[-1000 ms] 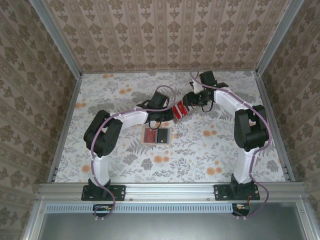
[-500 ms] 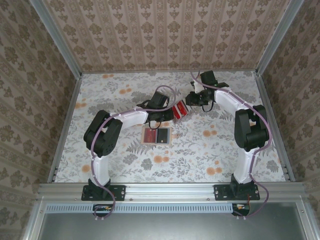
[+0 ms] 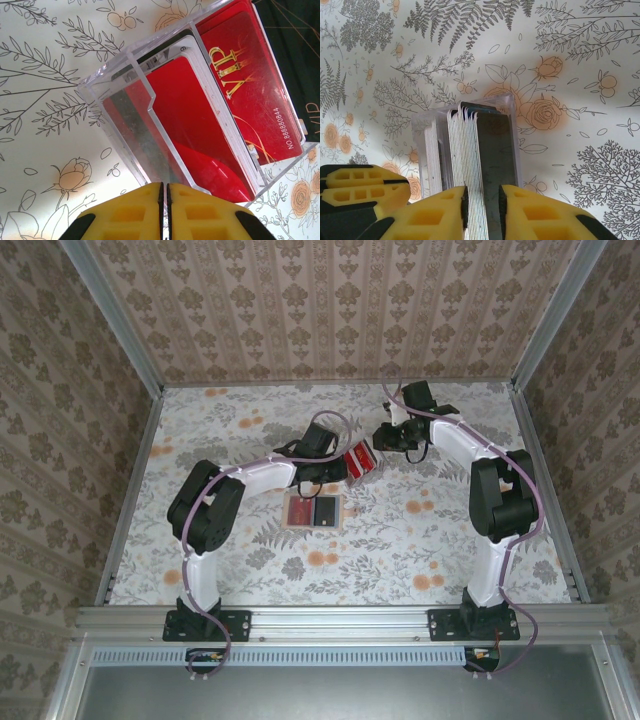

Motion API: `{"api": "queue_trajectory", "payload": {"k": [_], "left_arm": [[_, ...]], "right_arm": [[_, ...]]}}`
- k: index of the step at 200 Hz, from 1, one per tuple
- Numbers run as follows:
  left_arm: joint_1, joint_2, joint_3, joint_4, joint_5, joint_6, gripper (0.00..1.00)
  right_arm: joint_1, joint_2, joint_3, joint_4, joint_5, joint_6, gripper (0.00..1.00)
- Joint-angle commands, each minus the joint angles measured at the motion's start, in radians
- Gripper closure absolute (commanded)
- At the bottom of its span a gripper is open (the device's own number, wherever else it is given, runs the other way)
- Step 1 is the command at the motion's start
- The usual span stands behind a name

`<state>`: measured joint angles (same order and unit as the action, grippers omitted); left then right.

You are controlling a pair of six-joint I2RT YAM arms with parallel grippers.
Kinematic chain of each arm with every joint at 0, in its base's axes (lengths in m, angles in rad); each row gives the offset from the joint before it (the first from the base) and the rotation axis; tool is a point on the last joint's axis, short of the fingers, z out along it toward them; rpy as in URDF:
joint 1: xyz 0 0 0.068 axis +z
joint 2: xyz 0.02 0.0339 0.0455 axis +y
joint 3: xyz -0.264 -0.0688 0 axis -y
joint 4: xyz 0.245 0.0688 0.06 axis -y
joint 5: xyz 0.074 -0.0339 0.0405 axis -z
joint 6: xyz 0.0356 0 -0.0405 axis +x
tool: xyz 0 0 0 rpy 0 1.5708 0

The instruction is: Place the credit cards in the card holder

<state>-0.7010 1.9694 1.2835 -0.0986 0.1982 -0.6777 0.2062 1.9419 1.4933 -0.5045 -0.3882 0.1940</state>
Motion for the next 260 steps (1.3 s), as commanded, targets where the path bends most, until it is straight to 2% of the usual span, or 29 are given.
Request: {"api": "queue_trajectory", "payload": {"k": [1, 50, 86, 180, 260], "left_arm": [[-0.006, -0.014, -0.007, -0.006, 0.004, 0.002, 0.87], [-0.005, -0.002, -0.012, 0.010, 0.005, -0.001, 0.87], [-0.003, 0.024, 0.002, 0.011, 0.015, -0.005, 0.87], [-0.005, 0.080, 0.031, 0.019, 0.028, -0.008, 0.87], [-0.004, 0.080, 0.034, 0.019, 0.033, -0.010, 0.87]], "right_arm": [[-0.004, 0.002, 0.006, -0.027, 0.027, 0.006, 0.64], [0.000, 0.043, 0.028, -0.062, -0.005, 0.004, 0.57], [0.016, 0.049, 0.041, -0.057, -0.050, -0.003, 0.57], [0.040, 0.081, 0.076, -0.103, -0.035, -0.027, 0.56], [0.041, 0.003, 0.044, -0.073, -0.075, -0.013, 0.61]]}}
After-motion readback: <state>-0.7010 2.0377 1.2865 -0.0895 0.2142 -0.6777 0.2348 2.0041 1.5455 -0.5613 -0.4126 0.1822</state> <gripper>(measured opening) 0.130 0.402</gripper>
